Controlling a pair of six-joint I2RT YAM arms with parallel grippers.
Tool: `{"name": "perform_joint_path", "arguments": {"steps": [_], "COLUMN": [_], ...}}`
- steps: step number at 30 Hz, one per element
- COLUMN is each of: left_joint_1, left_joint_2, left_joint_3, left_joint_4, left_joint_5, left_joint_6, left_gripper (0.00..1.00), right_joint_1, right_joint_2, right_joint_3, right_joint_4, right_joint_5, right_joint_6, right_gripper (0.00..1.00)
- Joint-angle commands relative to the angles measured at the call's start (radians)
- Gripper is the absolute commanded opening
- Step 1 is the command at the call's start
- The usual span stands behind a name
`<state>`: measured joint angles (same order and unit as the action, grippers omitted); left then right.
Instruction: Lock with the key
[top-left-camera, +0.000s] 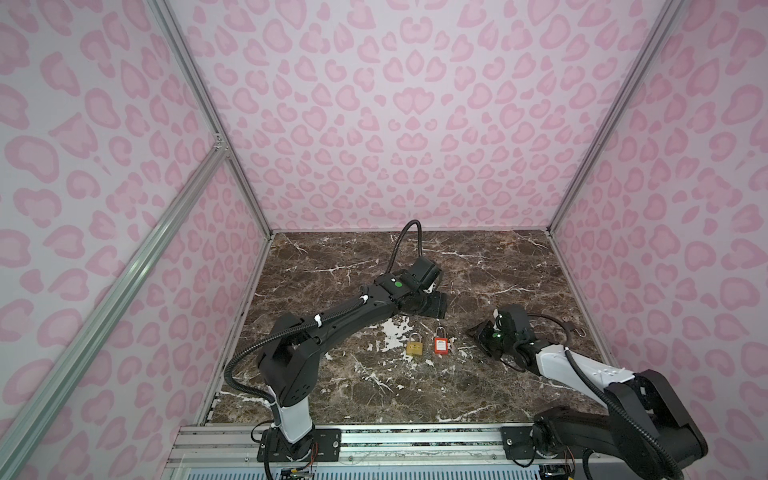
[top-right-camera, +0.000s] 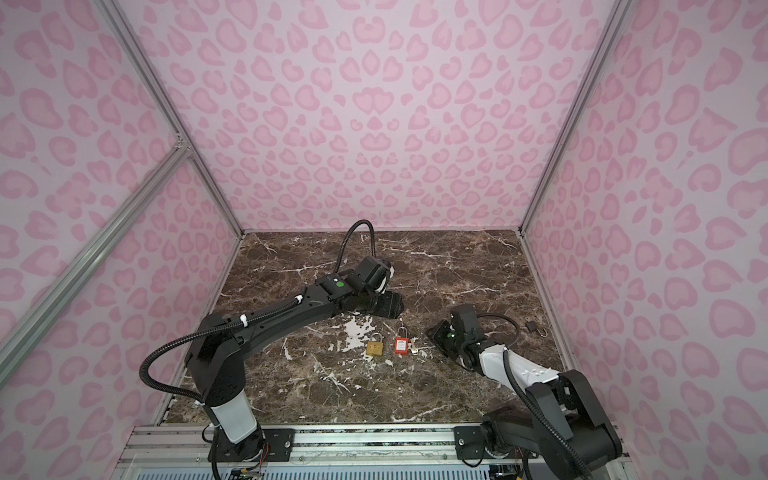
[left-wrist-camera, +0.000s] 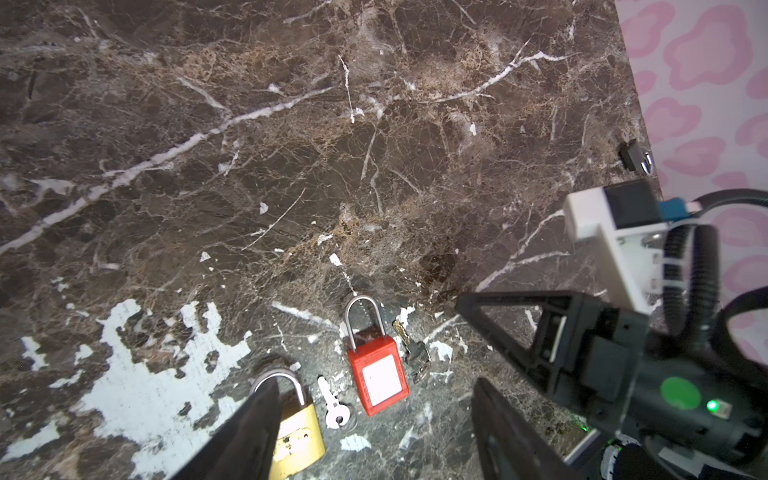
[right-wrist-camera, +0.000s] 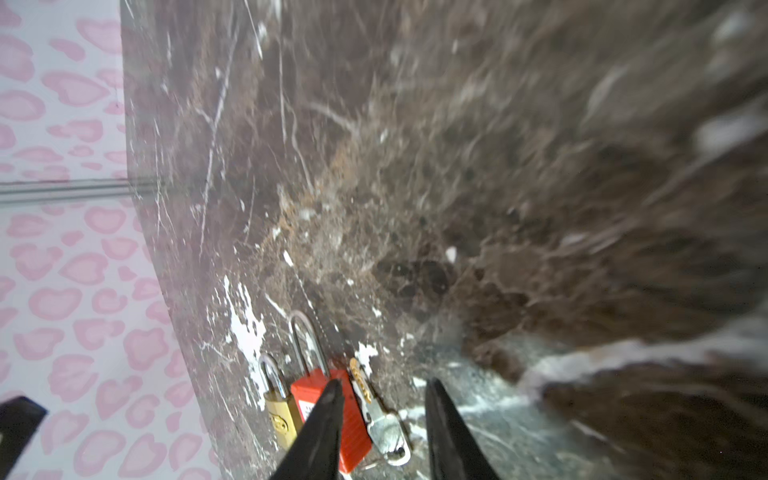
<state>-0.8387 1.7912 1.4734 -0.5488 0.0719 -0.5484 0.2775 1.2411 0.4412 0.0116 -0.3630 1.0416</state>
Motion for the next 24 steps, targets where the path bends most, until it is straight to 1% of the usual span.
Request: {"name": "perform_joint_path", "arguments": {"steps": [1, 4, 6, 7, 9, 11, 13, 15, 18, 19, 21, 24], "left_joint_1": [0.0, -0.001, -0.002, -0.002, -0.003, -0.004, -0.004, -0.006, -0.007, -0.009, -0.01, -0.012], "left_joint_2": [0.003, 0.005, 0.007, 0.009, 0.012, 0.017, 0.027, 0.039, 0.057, 0.062, 0.072, 0.083], "left_joint_3": [0.005, 0.01, 0.011, 0.013, 0.018, 0.026, 0.043, 0.063, 0.093, 0.1, 0.114, 0.131], "left_joint_4": [0.021, 0.021, 0.022, 0.022, 0.022, 0.021, 0.009, -0.003, -0.019, -0.023, -0.028, -0.034], "left_joint_5": [0.018, 0.022, 0.026, 0.029, 0.036, 0.043, 0.055, 0.063, 0.072, 0.075, 0.079, 0.083], "left_joint_6": [0.001, 0.001, 0.001, 0.001, 0.001, 0.002, 0.005, 0.009, 0.014, 0.016, 0.016, 0.013], "left_gripper": [0.74, 0.74, 0.74, 0.74, 0.74, 0.74, 0.74, 0.74, 0.74, 0.74, 0.74, 0.74], "right_joint_1": [-0.077, -0.167, -0.236, -0.271, -0.328, -0.377, -0.426, -0.473, -0.56, -0.581, -0.595, -0.596], "right_joint_2": [-0.042, -0.084, -0.102, -0.109, -0.091, -0.032, 0.063, 0.158, 0.277, 0.303, 0.337, 0.378], "right_joint_3": [0.055, 0.11, 0.129, 0.135, 0.177, 0.244, 0.345, 0.429, 0.506, 0.518, 0.537, 0.575], "right_joint_4": [-0.211, -0.351, -0.394, -0.4, -0.458, -0.52, -0.59, -0.63, -0.613, -0.603, -0.58, -0.584], "right_joint_5": [0.112, 0.243, 0.305, 0.336, 0.442, 0.531, 0.607, 0.626, 0.54, 0.533, 0.552, 0.635], "right_joint_6": [-0.177, -0.298, -0.33, -0.34, -0.328, -0.321, -0.311, -0.322, -0.36, -0.362, -0.37, -0.381], "right_gripper": [0.47, 0.62, 0.71, 0.73, 0.76, 0.78, 0.79, 0.79, 0.78, 0.78, 0.78, 0.78]}}
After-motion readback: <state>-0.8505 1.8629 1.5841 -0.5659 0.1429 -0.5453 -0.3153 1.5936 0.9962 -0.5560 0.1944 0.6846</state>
